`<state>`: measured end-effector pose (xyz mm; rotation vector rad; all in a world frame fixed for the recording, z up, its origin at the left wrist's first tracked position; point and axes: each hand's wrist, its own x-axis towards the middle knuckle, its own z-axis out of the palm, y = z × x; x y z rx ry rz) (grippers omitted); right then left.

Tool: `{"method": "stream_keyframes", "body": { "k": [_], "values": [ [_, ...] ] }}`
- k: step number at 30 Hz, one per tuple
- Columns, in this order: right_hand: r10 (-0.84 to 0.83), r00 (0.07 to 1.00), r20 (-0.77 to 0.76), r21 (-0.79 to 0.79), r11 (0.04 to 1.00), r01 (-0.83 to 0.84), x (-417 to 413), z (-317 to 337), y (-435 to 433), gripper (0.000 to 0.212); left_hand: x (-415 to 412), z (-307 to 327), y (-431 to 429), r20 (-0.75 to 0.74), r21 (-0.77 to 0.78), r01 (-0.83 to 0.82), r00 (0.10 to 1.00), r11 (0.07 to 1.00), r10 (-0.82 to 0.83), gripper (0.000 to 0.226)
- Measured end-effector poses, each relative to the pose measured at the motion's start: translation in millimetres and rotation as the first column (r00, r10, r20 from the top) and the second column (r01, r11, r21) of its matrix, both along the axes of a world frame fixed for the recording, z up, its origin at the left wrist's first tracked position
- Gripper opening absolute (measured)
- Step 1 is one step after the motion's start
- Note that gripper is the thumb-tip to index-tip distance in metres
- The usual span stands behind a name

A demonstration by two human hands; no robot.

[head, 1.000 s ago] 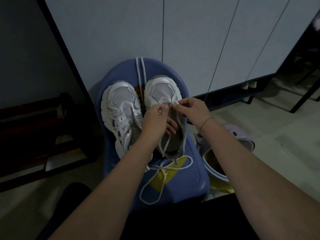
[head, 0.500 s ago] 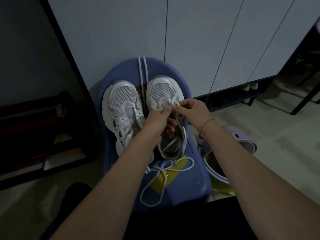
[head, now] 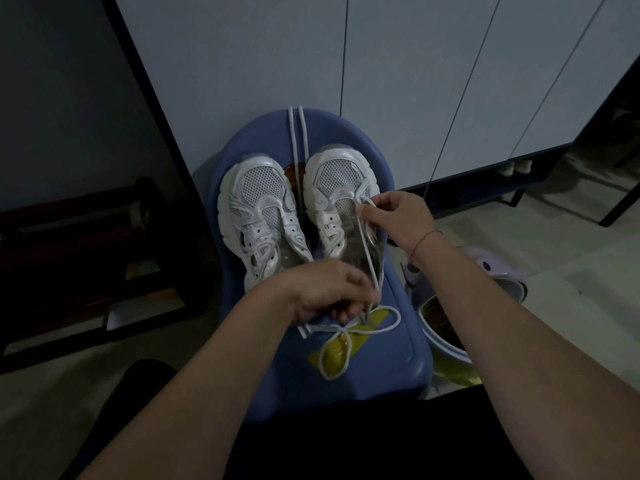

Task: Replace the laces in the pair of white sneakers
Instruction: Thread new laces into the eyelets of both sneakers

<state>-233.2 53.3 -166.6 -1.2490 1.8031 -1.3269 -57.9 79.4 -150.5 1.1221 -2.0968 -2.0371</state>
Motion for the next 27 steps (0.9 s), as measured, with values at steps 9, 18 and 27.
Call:
{"method": "stream_keyframes", "body": {
  "k": [9, 18, 27],
  "values": [
    [-0.007, 0.999, -0.034, -0.006, 1.000, 0.007, 4, 1, -1, 0.014, 17, -16, 24, 0.085, 0.082, 0.276, 0.956, 0.958, -0.282, 0.010],
    [-0.010, 1.000, -0.027, 0.004, 1.000, 0.010, 4, -2, -2, 0.032, -9, -22, 12, -0.204, 0.613, -0.343, 0.802, 0.712, 0.562, 0.038],
    [-0.015, 1.000, -0.015, -0.006, 1.000, 0.015, 4, 0, -1, 0.029, -30, -10, 19, -0.207, 0.520, -0.499, 0.714, 0.694, 0.669, 0.033]
  ]
}}
